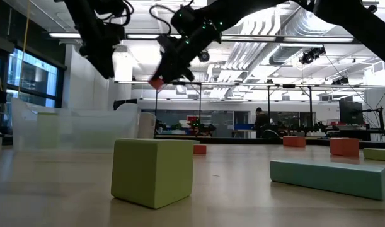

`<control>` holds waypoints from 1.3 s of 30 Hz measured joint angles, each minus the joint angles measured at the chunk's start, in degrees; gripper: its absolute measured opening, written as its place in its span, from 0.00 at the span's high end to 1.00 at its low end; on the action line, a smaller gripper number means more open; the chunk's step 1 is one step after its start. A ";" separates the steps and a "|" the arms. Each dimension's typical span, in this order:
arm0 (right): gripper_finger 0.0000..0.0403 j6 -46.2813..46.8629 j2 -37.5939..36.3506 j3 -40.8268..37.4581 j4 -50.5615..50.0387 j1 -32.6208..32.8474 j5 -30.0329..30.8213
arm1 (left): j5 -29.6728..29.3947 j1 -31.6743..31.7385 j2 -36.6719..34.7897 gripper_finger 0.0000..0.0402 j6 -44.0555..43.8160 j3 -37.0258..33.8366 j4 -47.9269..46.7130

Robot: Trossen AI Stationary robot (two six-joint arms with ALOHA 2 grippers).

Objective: Sort & place blocks by color
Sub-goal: Put the orange block into the gray bin

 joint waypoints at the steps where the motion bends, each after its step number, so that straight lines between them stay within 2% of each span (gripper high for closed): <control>1: 0.74 1.74 0.00 -0.28 2.84 0.16 -0.09 | 0.00 0.18 -0.72 0.55 -0.06 0.00 -0.27; 5: 0.74 4.68 0.02 -0.91 8.83 1.30 0.55 | 0.00 0.85 -3.90 0.55 -0.10 0.00 -0.36; 11: 0.74 4.30 0.30 -0.94 13.79 3.37 6.29 | 0.02 1.22 -7.39 0.55 -1.92 0.00 -0.36; 15: 0.74 3.45 2.72 -0.94 16.61 4.33 7.33 | 0.04 1.22 -8.68 0.55 -2.03 0.00 -0.36; 28: 0.74 9.44 9.76 -1.02 13.43 5.01 6.03 | 0.14 1.22 -8.91 0.55 -1.59 0.00 -0.34; 36: 0.73 10.86 11.11 -1.00 10.17 4.92 5.02 | 0.44 1.19 -8.91 0.55 -1.59 0.00 -0.34; 39: 0.69 10.88 11.06 -1.00 10.57 4.90 5.07 | 0.44 1.20 -8.89 0.55 -1.59 0.00 -0.34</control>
